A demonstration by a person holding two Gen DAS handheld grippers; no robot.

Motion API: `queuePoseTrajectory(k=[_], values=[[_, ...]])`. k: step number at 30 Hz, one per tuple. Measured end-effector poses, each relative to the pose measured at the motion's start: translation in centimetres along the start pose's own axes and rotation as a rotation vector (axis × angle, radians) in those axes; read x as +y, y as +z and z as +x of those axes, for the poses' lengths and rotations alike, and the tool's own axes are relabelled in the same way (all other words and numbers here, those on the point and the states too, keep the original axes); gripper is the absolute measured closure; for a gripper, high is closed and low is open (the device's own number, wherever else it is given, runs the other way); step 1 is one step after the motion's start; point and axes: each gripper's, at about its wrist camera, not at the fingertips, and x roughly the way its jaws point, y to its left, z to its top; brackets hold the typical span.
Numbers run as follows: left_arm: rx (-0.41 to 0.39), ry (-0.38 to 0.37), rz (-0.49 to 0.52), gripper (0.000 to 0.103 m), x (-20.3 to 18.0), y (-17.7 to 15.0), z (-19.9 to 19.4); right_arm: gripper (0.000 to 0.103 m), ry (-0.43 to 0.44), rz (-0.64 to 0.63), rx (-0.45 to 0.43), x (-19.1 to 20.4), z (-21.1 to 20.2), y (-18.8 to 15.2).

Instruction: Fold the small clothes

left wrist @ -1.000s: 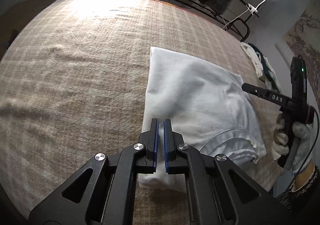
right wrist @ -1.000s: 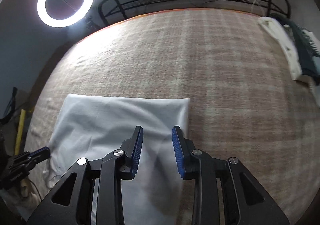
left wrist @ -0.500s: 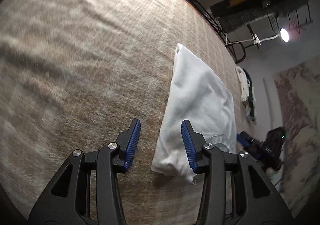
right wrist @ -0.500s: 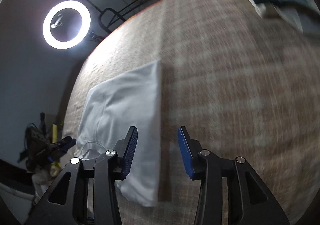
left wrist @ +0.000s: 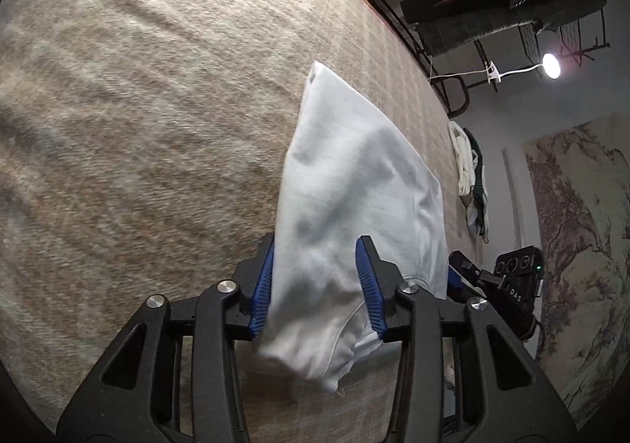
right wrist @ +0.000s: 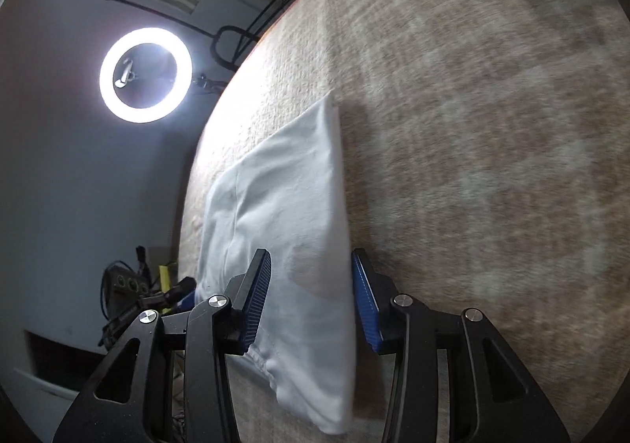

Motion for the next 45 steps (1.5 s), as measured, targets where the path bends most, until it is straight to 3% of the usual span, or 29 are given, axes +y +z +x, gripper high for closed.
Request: queuePoseTrajectory(k=[2, 4, 8, 12, 23, 31, 45], values=[[-0.007, 0.04, 0.022, 0.077, -0.8, 0.0, 0.5, 0.073, -0.028, -0.021, 0.006, 0.6, 0.5, 0.0], [-0.029, 0.104, 0.064, 0.087, -1.7, -0.3, 0.7, 0.092, -0.055, -0.038, 0.022, 1.1, 1.0, -0.1], [-0.071, 0.189, 0.178, 0.095, -4.3, -1.0, 0.8, 0.094, -0.122, -0.11, 0.007, 2.9, 1.3, -0.2], [-0.114, 0.21, 0.249, 0.097, -6.1, -1.4, 0.2, 0.096, -0.179, -0.191, -0.017, 5.0, 1.1, -0.2], [-0.142, 0.17, 0.374, 0.098, -10.5, -2.5, -0.6, 0.097, -0.189, -0.281, -0.084, 7.5, -2.7, 1.8], [-0.118, 0.085, 0.39, 0.098, -15.1, -2.2, 2.4, 0.097, -0.226, -0.287, -0.113, 4.9, -7.7, 3.8], [-0.137, -0.01, 0.578, 0.098, -31.6, 0.9, 12.6, 0.097, -0.336, -0.285, -0.304, -1.6, -20.0, 12.9]])
